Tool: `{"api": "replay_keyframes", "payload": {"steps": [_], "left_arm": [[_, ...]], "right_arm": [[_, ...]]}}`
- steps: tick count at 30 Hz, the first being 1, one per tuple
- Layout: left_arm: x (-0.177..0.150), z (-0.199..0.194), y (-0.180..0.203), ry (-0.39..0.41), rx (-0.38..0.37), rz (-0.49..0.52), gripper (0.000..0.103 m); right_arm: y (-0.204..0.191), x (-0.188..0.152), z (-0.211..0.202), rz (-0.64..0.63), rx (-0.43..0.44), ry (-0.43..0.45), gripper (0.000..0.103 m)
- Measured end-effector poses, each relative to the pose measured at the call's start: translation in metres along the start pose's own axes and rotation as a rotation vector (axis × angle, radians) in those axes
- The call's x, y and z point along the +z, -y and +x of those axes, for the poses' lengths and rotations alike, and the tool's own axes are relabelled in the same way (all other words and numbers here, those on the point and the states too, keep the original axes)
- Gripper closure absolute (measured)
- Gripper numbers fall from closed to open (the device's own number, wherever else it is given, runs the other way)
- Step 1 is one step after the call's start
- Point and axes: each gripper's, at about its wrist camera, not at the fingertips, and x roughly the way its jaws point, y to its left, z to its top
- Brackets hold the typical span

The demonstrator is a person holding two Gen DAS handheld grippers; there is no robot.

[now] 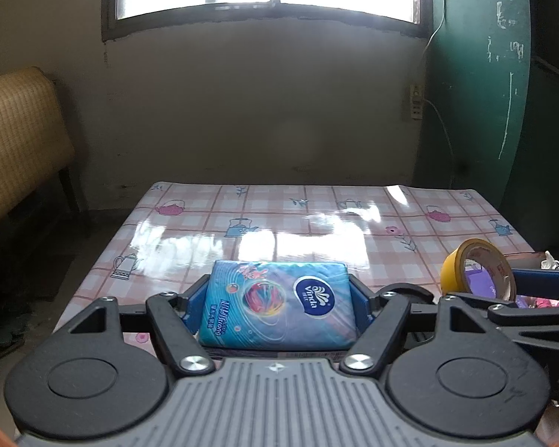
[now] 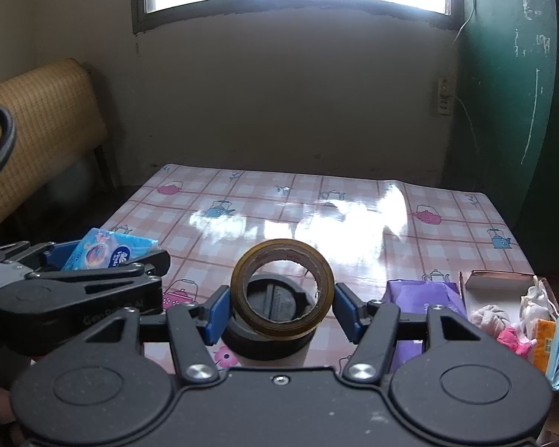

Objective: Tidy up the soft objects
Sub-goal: 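Carry tissue pack in left tool and tape roll in right tool to box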

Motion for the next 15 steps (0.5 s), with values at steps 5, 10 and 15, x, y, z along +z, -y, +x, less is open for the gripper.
{"api": "replay_keyframes", "payload": {"steps": [5, 10, 15], "left_arm": [[0.001, 0.0, 0.008, 0.001, -0.011, 0.006, 0.028], [0.003, 0.0, 0.016, 0.004, -0.023, 0.015, 0.028], [0.003, 0.0, 0.024, 0.004, -0.035, 0.023, 0.028]], "right_arm": [[0.009, 0.001, -0.002, 0.009, -0.008, 0.006, 0.033], [0.016, 0.001, -0.005, 0.021, -0.021, 0.011, 0.033], [0.024, 0.0, -0.007, 0.029, -0.034, 0.012, 0.033]]}}
